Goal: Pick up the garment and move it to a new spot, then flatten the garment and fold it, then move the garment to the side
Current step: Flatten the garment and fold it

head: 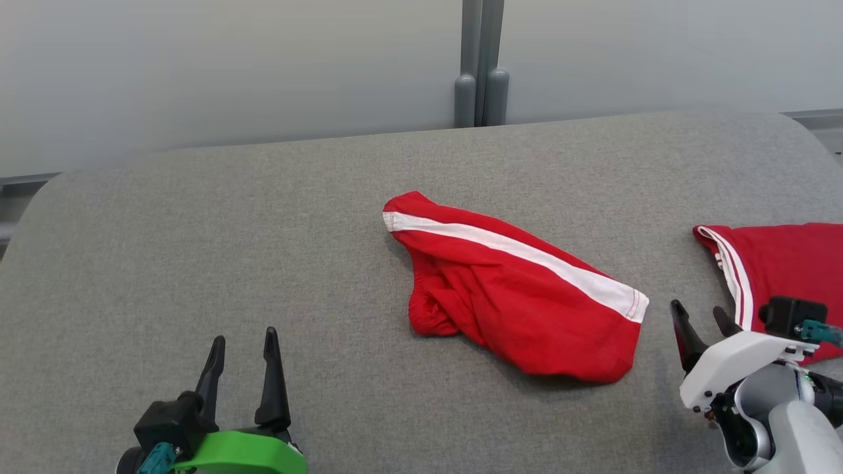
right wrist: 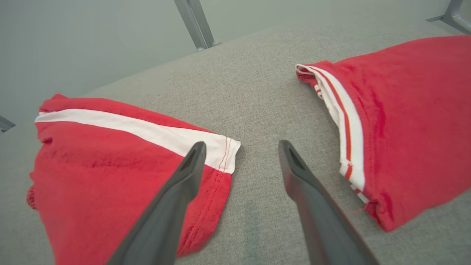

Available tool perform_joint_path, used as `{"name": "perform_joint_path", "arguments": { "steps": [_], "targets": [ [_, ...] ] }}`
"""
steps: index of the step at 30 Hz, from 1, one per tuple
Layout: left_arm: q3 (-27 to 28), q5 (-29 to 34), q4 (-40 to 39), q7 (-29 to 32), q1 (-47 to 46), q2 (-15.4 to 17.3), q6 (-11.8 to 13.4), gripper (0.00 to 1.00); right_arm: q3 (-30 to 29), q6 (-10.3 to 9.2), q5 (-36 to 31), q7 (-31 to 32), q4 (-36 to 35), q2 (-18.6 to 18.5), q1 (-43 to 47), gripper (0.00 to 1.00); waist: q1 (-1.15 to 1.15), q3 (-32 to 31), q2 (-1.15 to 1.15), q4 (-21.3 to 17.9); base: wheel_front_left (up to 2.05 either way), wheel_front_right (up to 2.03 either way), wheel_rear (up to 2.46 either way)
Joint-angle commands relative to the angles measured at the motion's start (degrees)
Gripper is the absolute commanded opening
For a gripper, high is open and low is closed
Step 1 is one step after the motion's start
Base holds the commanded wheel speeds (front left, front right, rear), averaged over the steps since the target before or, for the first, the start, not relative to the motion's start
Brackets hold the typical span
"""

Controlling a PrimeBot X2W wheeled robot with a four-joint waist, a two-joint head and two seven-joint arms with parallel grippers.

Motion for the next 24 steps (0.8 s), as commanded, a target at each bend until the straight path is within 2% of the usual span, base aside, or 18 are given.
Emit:
{"name": "perform_joint_path", "arguments": {
  "steps": [1,9,24],
  "targets": [
    [-0.16,0.55,-0.03,0.07,-1.47,0.05,-0.23,1.00,0.28,0.01,0.86,0.33,1.79,-0.97,-1.71,1.00,0.00,1.02,0.00,0.98,0.00,0.00,0.00],
    [-0.42,0.91,-0.12,0.40,-2.73,0.54,-0.28,1.00,2.65,0.01,4.91,0.76,11.37,-3.16,-7.03,1.00,0.00,3.36,0.00,3.31,0.00,0.00,0.00],
    [-0.96,1.24,-0.33,1.04,-3.45,1.67,-0.22,1.00,7.28,0.01,9.30,-3.92,26.55,-5.16,-14.68,1.00,0.00,5.44,0.00,6.12,0.00,0.00,0.00]
  ]
}}
